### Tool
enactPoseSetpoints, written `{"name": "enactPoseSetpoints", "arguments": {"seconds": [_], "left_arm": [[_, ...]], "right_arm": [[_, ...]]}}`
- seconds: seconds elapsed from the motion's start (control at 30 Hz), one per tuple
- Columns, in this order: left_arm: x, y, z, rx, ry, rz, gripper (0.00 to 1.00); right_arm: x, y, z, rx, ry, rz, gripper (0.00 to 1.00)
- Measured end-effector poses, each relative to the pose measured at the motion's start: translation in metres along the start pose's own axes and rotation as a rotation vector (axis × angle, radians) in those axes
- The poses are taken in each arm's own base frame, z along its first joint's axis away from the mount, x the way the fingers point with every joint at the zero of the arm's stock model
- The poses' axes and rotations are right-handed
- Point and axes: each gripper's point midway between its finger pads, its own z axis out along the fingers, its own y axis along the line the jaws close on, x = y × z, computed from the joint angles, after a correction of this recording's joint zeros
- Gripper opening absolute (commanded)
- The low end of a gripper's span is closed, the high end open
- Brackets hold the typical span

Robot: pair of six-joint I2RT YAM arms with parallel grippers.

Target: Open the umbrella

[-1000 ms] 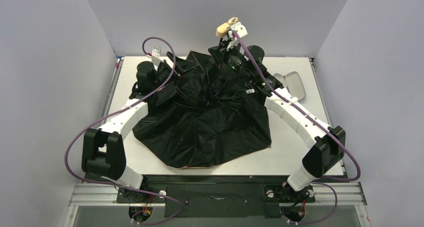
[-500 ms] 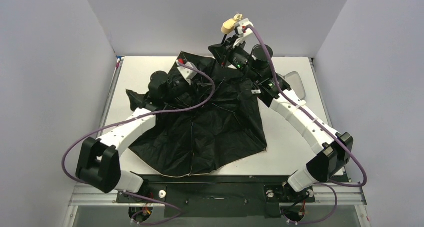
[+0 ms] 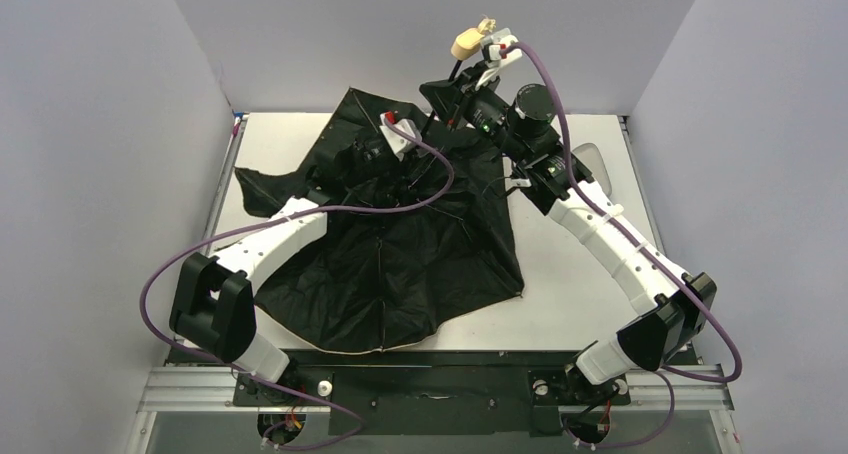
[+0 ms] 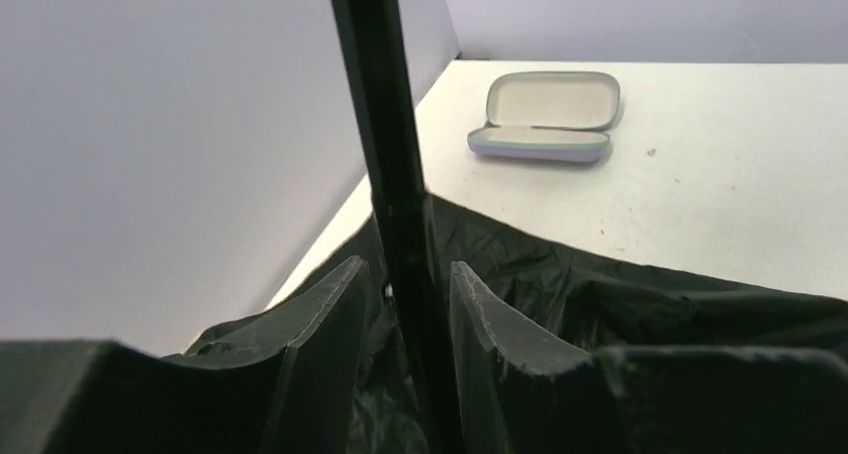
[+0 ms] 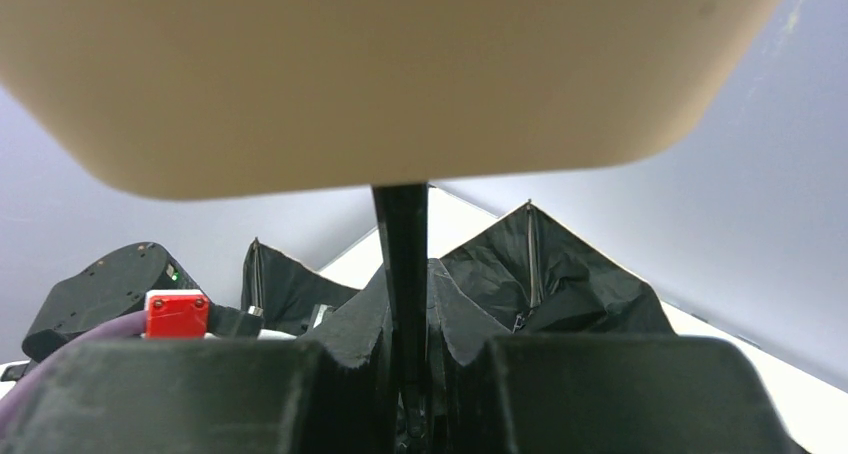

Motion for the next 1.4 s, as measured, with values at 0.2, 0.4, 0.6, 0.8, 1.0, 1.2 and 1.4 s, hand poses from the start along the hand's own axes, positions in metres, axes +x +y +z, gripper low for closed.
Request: {"name": "enactPoseSetpoints", "arguments": {"seconds": [0.2, 0.4, 0.6, 0.8, 1.0, 1.2, 1.4], "left_arm": [[-0.009, 0.001, 0.003, 0.011, -0.006, 0.043, 0.27], [0.008, 0.001, -0.003, 0.027, 0.023, 0.06, 0.2], [0.023, 0.009, -0.004, 0.028, 0.044, 0.075, 0.19], [0.043, 0.01, 0.002, 0.045, 0.076, 0.099, 0.19], [0.049, 0.015, 0.012, 0.056, 0.081, 0.124, 0.18], [0.047, 0.022, 0.016, 0.052, 0.075, 0.141, 0.13], [0.048, 0.028, 0.018, 0.055, 0.072, 0.144, 0.0]], "right_arm": [[-0.008, 0.003, -0.001, -0.003, 0.001, 0.003, 0.0], [-0.019, 0.005, -0.004, -0.004, 0.015, 0.001, 0.0], [-0.01, -0.002, -0.005, 0.012, 0.073, 0.021, 0.0], [-0.001, -0.012, 0.001, 0.035, 0.109, 0.026, 0.0], [-0.006, -0.022, -0.001, 0.063, 0.108, 0.022, 0.0], [-0.013, -0.025, -0.002, 0.071, 0.095, 0.019, 0.0], [-0.015, -0.03, 0.001, 0.08, 0.09, 0.027, 0.0]]}}
